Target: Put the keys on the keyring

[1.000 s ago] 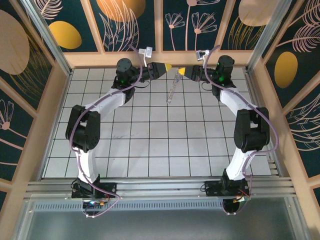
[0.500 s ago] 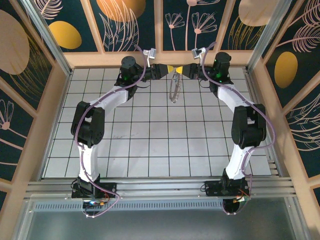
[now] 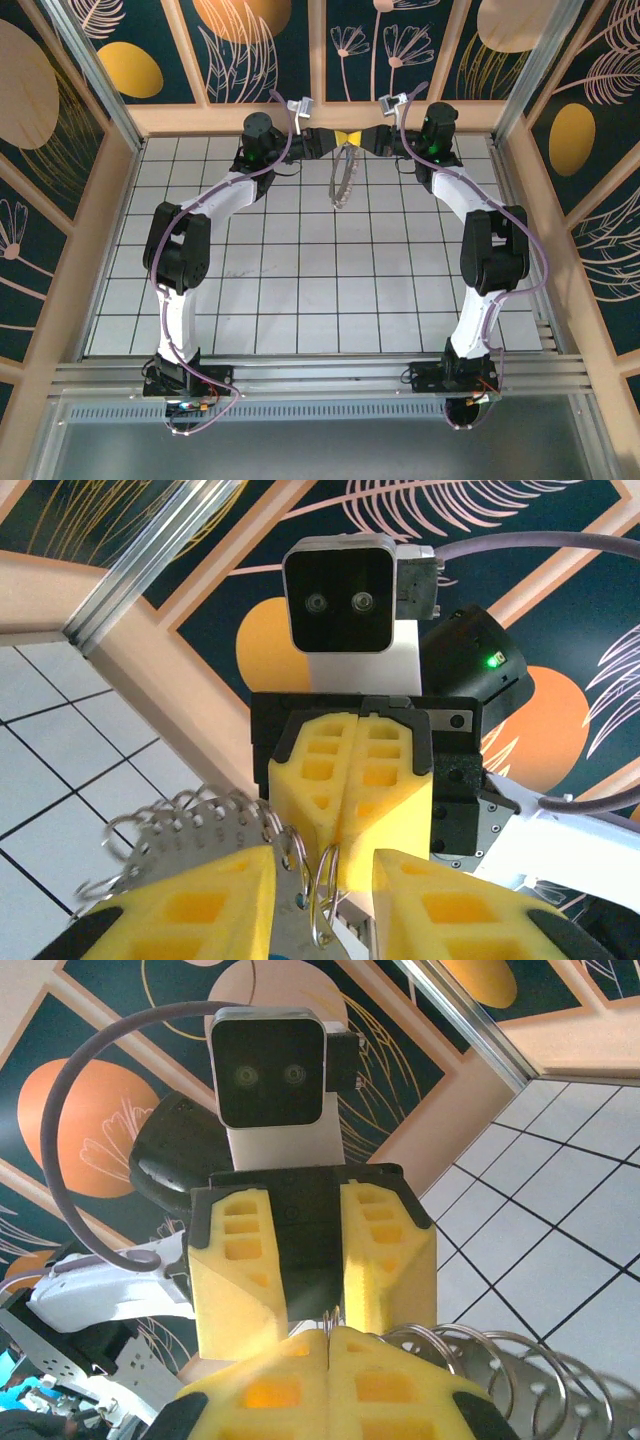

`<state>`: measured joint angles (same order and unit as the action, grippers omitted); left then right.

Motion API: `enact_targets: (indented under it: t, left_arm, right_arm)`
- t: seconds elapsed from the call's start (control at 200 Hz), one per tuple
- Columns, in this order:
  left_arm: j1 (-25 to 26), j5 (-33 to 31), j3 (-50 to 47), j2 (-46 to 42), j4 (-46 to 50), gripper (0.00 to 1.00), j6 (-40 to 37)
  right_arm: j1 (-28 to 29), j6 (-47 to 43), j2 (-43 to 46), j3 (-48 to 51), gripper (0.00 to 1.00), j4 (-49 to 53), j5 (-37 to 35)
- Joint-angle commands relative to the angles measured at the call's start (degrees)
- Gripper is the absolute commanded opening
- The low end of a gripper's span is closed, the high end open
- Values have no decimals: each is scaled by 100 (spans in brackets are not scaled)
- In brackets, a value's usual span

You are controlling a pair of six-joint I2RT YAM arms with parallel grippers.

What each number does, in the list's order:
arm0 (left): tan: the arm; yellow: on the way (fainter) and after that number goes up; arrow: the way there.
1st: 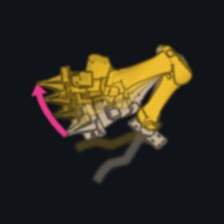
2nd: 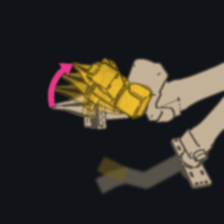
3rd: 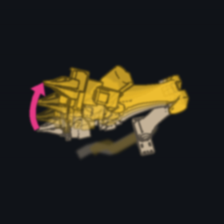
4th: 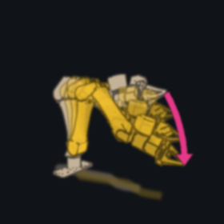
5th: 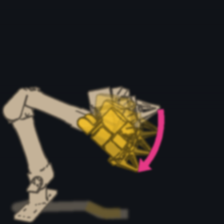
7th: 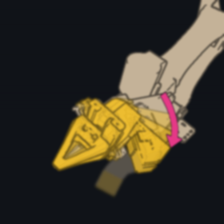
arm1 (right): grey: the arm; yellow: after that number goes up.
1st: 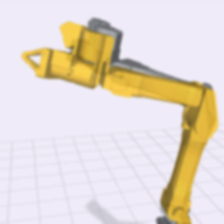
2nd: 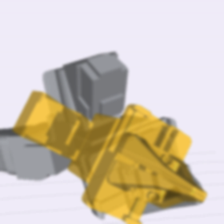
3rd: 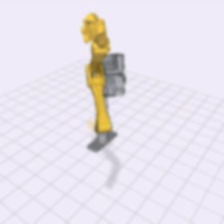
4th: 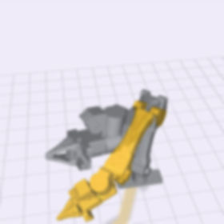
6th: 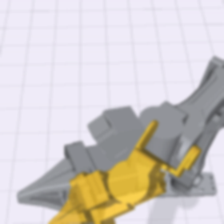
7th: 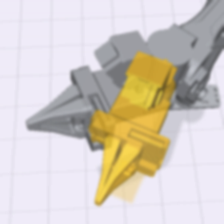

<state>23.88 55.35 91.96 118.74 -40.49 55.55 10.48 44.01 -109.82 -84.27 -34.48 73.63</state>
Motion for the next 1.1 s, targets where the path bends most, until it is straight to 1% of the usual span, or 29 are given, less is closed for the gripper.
enact_targets:
  t: [0.0, 0.15, 0.25, 0.42, 0.616, 0.706, 0.766, 0.956, 1.096]
  left_arm:
    - [-41, 125, 201, 75, -361, 27, 109]
    - [-41, 134, 201, 79, -424, 21, 149]
    - [-41, 130, 193, 79, -467, 20, 180]
    - [-41, 99, 182, 68, -512, 14, 206]
    - [-41, 99, 171, 71, -591, 10, 263]
    - [-41, 99, 155, 68, -624, 6, 279]
    - [-41, 98, 147, 66, -665, 0, 297]
    - [-32, 22, -74, 23, -1099, 0, 535]
    - [-28, -103, -342, -53, -1565, 0, 776]
  right_arm:
    - [50, 79, -74, -195, 0, -356, 46]
    - [52, 80, -83, -196, 0, -341, 38]
    - [62, 72, -93, -186, 0, -336, 53]
    - [69, 32, -84, -151, 0, -298, 53]
    - [112, 33, -93, -181, 0, -290, 43]
    - [125, 25, -101, -204, 0, -273, 39]
    - [136, 29, -101, -206, 0, -276, 41]
    - [136, 19, -36, -154, 0, -234, -23]
    - [9, 92, 188, 118, 23, -410, -250]
